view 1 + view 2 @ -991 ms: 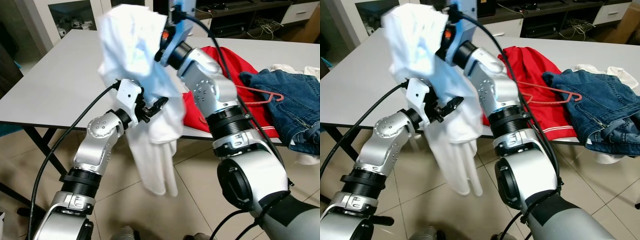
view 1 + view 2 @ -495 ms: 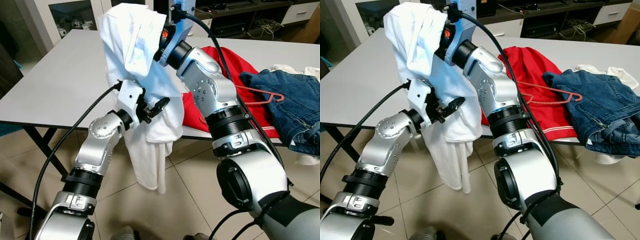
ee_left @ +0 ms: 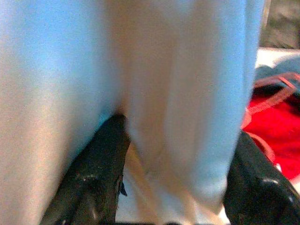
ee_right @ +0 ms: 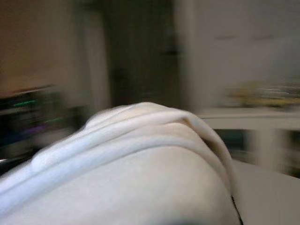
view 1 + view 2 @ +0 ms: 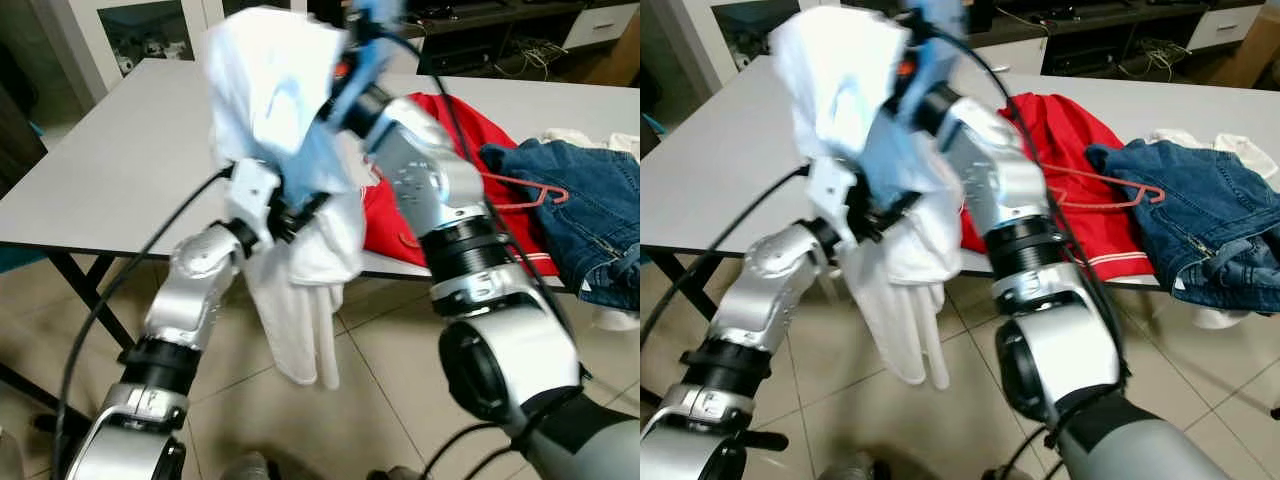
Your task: Hang hanger
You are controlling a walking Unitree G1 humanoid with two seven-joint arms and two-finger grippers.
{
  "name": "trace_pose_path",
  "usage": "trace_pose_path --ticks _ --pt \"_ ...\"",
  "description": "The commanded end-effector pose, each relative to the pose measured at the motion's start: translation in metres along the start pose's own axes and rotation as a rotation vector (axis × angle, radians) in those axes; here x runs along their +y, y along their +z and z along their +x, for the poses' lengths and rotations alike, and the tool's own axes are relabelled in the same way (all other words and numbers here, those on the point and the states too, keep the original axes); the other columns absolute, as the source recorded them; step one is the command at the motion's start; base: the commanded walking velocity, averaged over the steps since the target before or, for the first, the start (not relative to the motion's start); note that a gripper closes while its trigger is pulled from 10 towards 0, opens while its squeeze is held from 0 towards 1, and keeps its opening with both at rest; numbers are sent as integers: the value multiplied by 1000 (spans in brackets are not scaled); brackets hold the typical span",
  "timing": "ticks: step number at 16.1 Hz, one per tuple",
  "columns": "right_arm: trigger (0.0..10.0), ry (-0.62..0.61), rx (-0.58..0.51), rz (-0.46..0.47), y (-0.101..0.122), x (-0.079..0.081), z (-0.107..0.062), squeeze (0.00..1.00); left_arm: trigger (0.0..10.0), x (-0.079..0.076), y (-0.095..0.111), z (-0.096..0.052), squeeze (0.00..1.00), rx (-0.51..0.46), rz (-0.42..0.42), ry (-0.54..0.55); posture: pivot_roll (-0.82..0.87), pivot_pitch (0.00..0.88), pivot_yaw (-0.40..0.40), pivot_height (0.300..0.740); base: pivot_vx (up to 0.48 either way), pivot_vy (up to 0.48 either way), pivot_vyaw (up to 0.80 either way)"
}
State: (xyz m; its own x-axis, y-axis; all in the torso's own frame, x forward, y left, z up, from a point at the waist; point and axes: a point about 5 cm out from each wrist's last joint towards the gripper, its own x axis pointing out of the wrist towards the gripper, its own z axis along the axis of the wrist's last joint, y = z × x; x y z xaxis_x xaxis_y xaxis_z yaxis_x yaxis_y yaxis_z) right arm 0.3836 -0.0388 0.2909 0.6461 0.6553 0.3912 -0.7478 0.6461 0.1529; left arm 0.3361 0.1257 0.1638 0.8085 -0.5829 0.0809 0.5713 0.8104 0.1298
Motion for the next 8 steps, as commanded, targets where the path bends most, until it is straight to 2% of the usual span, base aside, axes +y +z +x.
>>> trace_pose_path --ticks 1,2,4,5,8 --pt "0 -102 -17 -5 -1 -16 -9 0 10000 4 1 -5 0 -14 12 48 20 0 12 740 0 0 0" --pt "0 -146 -21 -4 -6 -22 -20 0 10000 5 -3 -13 0 -24 -10 123 29 0 8 740 0 0 0" --pt "0 -172 -40 -5 -9 -24 -32 0 10000 4 -8 -21 0 -42 -26 201 26 0 8 740 0 0 0" --pt "0 -186 -60 -10 -11 -23 -42 0 10000 1 -9 -26 0 -84 -53 259 24 0 8 740 0 0 0" --pt "0 -202 -95 -37 -17 -17 -59 0 10000 -8 -8 -34 0 -144 -70 338 10 0 13 740 0 0 0"
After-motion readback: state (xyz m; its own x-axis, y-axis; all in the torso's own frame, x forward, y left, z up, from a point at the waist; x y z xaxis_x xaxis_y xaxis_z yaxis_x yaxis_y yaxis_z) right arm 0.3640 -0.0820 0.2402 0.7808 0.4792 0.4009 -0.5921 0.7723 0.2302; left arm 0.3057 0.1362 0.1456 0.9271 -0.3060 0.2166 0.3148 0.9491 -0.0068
